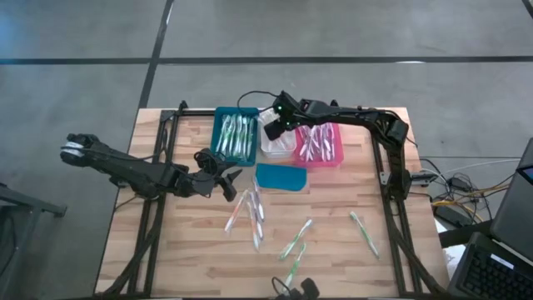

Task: Pick & Place Toothbrushes
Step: Adjust the orange toothbrush into the white bin, then put the right green toothbrush into the blue bin

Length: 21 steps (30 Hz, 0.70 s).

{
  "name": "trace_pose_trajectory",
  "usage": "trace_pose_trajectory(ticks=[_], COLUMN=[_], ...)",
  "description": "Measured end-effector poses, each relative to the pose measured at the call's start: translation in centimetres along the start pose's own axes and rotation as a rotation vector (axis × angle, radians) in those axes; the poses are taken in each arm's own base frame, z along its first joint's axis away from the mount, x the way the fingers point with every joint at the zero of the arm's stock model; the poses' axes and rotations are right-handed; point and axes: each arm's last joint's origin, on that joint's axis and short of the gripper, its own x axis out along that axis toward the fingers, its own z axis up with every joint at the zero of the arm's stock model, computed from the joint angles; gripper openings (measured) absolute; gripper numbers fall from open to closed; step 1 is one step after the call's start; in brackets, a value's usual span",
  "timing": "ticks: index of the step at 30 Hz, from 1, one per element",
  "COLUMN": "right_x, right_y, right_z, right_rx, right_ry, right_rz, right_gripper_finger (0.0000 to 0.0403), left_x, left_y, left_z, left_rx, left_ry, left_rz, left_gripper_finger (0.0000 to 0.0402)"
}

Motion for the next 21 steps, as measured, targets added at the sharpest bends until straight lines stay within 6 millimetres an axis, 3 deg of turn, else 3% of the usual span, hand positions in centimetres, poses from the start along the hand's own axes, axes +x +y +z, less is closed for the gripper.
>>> trace_pose_trajectory(ticks=[4, 10, 16, 21], right_x=[-0.7, -3.5, -8.4, -13.1], right_y=[0.2, 0.4, 2.0, 3.7], right_z=[0.3, 1.1, 1.1, -0.2], right_rx=[-0.021, -0.061, -0.166, -0.295], right_ry=[-0.008, -0.065, -0.126, -0.15], right_rz=[0.027, 0.052, 0.104, 0.153], right_gripper_finger=[0.0163, 0.0193, 0.0186, 0.0162], left_x=[0.0, 0.0, 0.0, 0.0], left_y=[0.0, 0.0, 0.0, 0.0], left_z=[0.0, 0.0, 0.0, 0.0], left_rx=[0.0, 0.0, 0.001, 0.0], left_ry=[0.0, 0.0, 0.001, 0.0], left_rz=[0.0, 0.0, 0.001, 0.001], left_gripper_finger=[0.0152, 0.0152, 0.0152, 0.0152])
